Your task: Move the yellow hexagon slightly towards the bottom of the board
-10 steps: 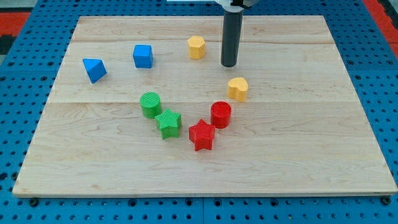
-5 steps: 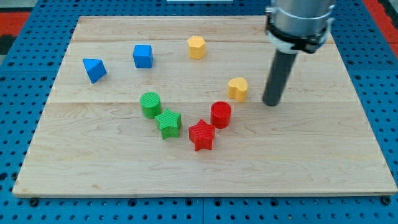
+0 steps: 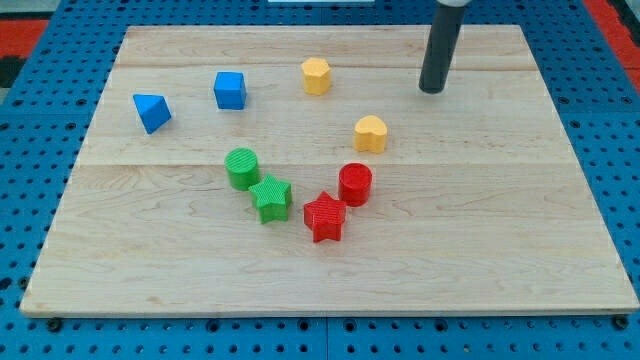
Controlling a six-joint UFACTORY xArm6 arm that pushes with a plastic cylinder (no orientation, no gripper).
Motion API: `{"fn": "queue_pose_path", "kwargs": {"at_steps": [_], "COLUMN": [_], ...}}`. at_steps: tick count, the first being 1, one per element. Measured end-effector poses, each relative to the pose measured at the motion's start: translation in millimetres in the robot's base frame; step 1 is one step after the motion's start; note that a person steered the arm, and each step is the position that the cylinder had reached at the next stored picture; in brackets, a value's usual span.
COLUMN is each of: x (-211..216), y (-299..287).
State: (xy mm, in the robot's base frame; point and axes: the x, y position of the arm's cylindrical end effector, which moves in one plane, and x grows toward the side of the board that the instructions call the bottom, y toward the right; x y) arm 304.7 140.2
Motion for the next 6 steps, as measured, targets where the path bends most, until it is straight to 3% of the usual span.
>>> {"fn": "queue_pose_path", "kwargs": {"at_steps": [2,3,5,6], "x": [-16,-70,-57,-28], "y": [3,4,-105,-175]}}
